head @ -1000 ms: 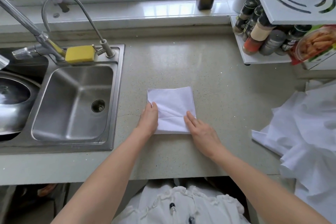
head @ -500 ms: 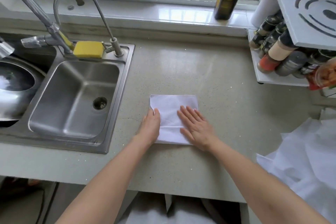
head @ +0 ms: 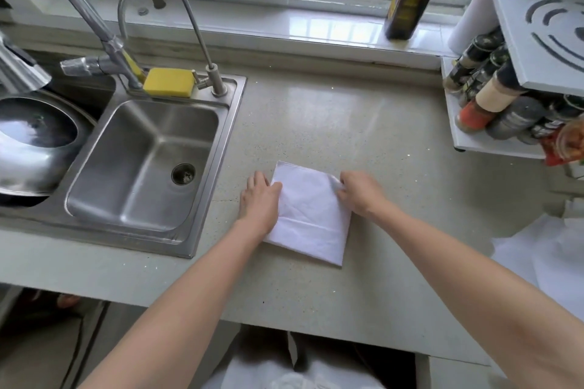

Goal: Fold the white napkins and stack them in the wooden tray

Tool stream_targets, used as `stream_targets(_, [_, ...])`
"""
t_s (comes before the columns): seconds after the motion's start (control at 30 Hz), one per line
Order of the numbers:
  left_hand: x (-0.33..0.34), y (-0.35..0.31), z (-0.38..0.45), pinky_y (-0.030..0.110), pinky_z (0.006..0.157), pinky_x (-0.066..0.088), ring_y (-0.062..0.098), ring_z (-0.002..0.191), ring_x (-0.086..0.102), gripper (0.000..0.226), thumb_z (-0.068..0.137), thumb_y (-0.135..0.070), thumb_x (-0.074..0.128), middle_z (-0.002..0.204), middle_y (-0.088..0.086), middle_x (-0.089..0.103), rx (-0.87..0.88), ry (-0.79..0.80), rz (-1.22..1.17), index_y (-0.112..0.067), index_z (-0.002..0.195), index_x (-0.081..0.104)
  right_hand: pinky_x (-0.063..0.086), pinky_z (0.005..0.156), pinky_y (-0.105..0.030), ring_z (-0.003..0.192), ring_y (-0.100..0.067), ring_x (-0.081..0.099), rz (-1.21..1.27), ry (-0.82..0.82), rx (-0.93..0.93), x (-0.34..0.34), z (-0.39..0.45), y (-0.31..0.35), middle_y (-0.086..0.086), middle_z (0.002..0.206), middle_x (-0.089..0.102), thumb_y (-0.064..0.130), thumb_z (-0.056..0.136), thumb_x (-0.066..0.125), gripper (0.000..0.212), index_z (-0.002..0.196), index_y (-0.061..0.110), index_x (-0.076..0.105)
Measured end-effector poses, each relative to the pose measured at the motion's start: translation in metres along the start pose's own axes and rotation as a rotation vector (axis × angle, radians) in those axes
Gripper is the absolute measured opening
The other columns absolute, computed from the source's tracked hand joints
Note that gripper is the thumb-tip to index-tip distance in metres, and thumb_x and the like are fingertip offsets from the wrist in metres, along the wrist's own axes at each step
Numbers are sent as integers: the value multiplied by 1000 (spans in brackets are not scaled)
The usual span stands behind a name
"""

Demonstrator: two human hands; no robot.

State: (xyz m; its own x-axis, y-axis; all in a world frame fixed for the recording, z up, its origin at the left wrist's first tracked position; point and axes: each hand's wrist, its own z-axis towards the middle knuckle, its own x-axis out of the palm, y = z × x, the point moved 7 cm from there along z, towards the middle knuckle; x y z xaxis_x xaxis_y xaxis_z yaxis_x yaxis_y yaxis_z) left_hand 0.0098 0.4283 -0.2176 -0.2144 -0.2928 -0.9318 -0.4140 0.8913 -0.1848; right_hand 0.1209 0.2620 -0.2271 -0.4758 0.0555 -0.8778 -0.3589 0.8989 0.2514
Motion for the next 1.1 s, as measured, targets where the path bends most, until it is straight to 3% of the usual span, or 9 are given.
stream_targets(0.1, [-13, -24, -1, 34, 88, 34, 28, 110, 40, 19, 95, -5, 41, 119, 11, 45, 79, -42, 59, -7, 109, 53, 34, 46, -27, 63, -25, 54, 177, 157, 184, 23, -28, -18, -7, 60, 49, 4, 76, 54, 19, 60, 12, 46])
stream_targets(0.23, [4, -52, -11, 34, 83, 35, 30, 112, 42, 26, 96, -7, 38, 120, 14, 44, 238, 83, 136, -6, 121, 45, 54, 61, -39, 65, -27, 65, 377, 326, 279, 41, -77, -27, -12, 74, 65, 14, 81, 60, 10, 81, 5, 59])
stream_targets(0.37, [16, -51, -13, 34, 88, 36, 29, 118, 37, 51, 93, -12, 44, 126, 11, 39, 304, 139, 125, -14, 142, 32, 46, 85, -36, 108, -29, 57, -297, -213, -447, 11, -97, 1, -7, 117, 56, 43, 81, 63, 50, 118, 11, 53])
stream_targets(0.5, [17, -50, -15, 35, 97, 37, 27, 121, 35, 60, 90, -21, 53, 130, 9, 37, 335, 179, 108, -17, 146, 29, 44, 104, -42, 128, -27, 49, -577, -147, -959, 45, -122, 0, -13, 139, 51, 30, 70, 70, 67, 130, 7, 53])
stream_targets(0.63, [19, -49, -16, 34, 96, 37, 27, 123, 35, 59, 90, -20, 55, 133, 9, 36, 300, 159, 112, -17, 144, 31, 44, 104, -37, 126, -26, 52, -596, -139, -939, 50, -111, 0, -14, 139, 51, 14, 67, 75, 68, 131, 2, 54])
stream_targets(0.73, [19, -53, -29, 33, 94, 35, 26, 122, 39, 55, 90, -20, 56, 135, 8, 36, 334, 116, 98, -16, 140, 34, 58, 73, -31, 106, -25, 66, -487, -199, -935, 39, -99, 9, -13, 124, 63, 7, 64, 70, 57, 120, 6, 62])
stream_targets(0.8, [14, -56, -42, 31, 94, 35, 23, 121, 41, 50, 92, -32, 56, 136, 4, 37, 398, 77, 39, -17, 136, 39, 49, 48, -24, 86, -24, 69, -427, -155, -858, 32, -92, 22, -10, 114, 65, 5, 76, 47, 43, 118, 8, 56])
stream_targets(0.97, [13, -33, -62, 30, 93, 44, 14, 114, 48, 70, 84, -61, 56, 131, -5, 45, 510, 304, -104, -20, 138, 41, 35, 63, -33, 89, -32, 61, -324, 78, -540, 20, -72, 40, -7, 99, 64, 16, 90, 42, 30, 115, 22, 58])
stream_targets(1.1, [8, -2, -54, 26, 76, 42, 14, 93, 57, 34, 84, -16, 58, 108, -4, 64, 423, 321, -250, -20, 118, 62, 32, 55, -31, 74, -28, 57, -224, 129, -503, 6, -54, 48, -6, 75, 62, 22, 92, 48, 20, 77, 15, 60])
